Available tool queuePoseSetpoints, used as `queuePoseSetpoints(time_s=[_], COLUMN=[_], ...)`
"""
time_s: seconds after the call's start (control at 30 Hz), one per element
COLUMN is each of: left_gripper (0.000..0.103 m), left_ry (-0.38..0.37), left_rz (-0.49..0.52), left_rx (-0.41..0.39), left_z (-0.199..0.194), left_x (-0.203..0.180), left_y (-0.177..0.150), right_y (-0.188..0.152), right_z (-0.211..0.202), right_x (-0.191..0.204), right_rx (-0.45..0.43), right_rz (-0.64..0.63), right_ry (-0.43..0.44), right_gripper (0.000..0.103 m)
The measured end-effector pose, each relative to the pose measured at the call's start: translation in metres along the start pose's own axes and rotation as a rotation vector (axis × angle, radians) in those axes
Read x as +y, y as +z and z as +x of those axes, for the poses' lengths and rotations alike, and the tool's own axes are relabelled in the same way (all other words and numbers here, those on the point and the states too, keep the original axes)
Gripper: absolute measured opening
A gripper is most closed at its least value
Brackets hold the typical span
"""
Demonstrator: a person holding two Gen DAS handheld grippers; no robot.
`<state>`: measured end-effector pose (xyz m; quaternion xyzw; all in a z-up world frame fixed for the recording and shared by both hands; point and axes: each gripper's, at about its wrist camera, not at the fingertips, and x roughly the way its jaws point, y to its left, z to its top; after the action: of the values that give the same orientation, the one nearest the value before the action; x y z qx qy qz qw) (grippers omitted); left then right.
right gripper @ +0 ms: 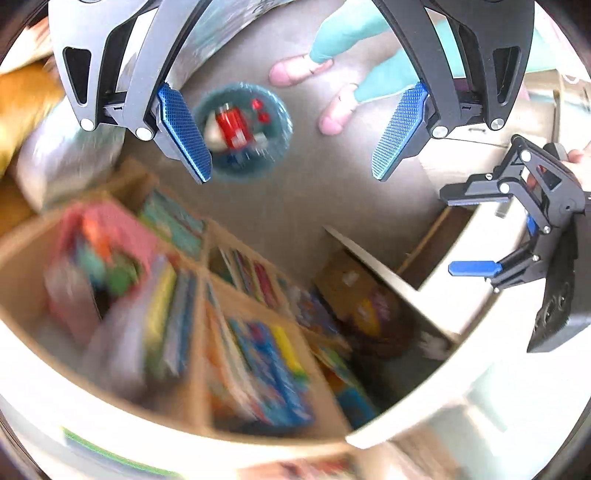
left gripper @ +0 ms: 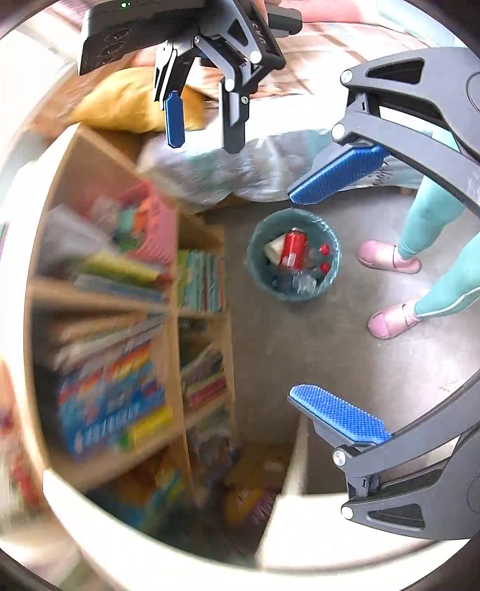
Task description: Collect trash
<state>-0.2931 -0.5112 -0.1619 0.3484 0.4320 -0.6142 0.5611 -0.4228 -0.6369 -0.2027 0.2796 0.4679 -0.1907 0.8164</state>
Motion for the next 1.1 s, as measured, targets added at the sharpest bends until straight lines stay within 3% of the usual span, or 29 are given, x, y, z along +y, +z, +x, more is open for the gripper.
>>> queuePoseSetpoints(time_s=[0.27,0.43,0.6,0.8,1.1], left_gripper=[0.096,0.096,0.096,0.096,0.096], left_ry=[0.220,0.453,0.707,0.995,1.042], left_rz=[-0.249,-0.429,-0.613,-0.779,-1.072], left_rx=[-0.205,-0.326,-0.410,-0.415,-0.398], left_z=[-0.147,-0.228,-0.294,-0.347,-0.364], left_x=[0.083,0.144,0.202,0.248,0.281], left_y=[-0.042,-0.086,-0.141,-0.201,-0.275], right_y=[0.102,0.143,0.174,0.189,0.192], right_z=[-0.034,-0.026,-0.010,0.013,0.060], right_x=[0.147,0.257,0.359,0.467,0.543], right_rx=[-0.095,-0.132,-0.151,-0.137,-0.066], right_rz=[-0.296,-0.513,-0.628,-0.762,-0.852], right_ry=[0.169,0.256,0.383,0.499,0.536], right_gripper=[0.090,0.090,0.090,0.090,0.090])
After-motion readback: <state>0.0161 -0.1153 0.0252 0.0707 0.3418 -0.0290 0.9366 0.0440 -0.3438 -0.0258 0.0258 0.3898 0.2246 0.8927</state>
